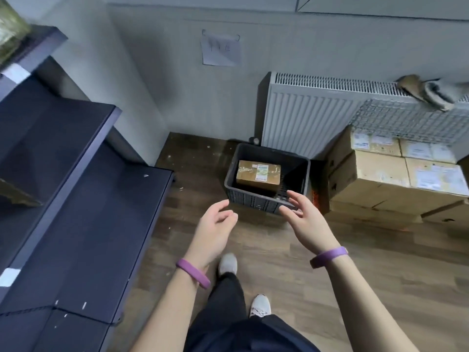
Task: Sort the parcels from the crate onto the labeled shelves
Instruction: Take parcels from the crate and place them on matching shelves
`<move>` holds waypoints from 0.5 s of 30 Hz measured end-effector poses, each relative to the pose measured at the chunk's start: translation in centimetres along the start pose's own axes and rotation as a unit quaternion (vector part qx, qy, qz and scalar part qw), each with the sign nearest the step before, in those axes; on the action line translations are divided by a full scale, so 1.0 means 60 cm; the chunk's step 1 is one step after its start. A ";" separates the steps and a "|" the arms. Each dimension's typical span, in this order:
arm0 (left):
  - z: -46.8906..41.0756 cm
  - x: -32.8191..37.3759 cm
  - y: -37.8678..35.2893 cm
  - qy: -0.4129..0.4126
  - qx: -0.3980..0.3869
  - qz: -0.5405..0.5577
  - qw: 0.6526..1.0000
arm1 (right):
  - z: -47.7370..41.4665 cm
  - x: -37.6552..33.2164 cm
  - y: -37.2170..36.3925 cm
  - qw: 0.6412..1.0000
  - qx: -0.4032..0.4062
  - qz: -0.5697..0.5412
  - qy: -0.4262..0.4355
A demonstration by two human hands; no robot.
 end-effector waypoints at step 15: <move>-0.575 0.098 -0.004 0.022 -0.090 -0.071 0.993 | -0.484 -0.026 -0.034 0.991 0.047 0.051 -0.111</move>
Point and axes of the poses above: each hand's wrist, its own z-axis away from the middle knuckle, its own y-axis out of the back of the hand, x = y × z, the point moved 3 cm from there along -z, towards the middle knuckle, and after that the axes turned 11 degrees about -z, right-handed, at the moved point
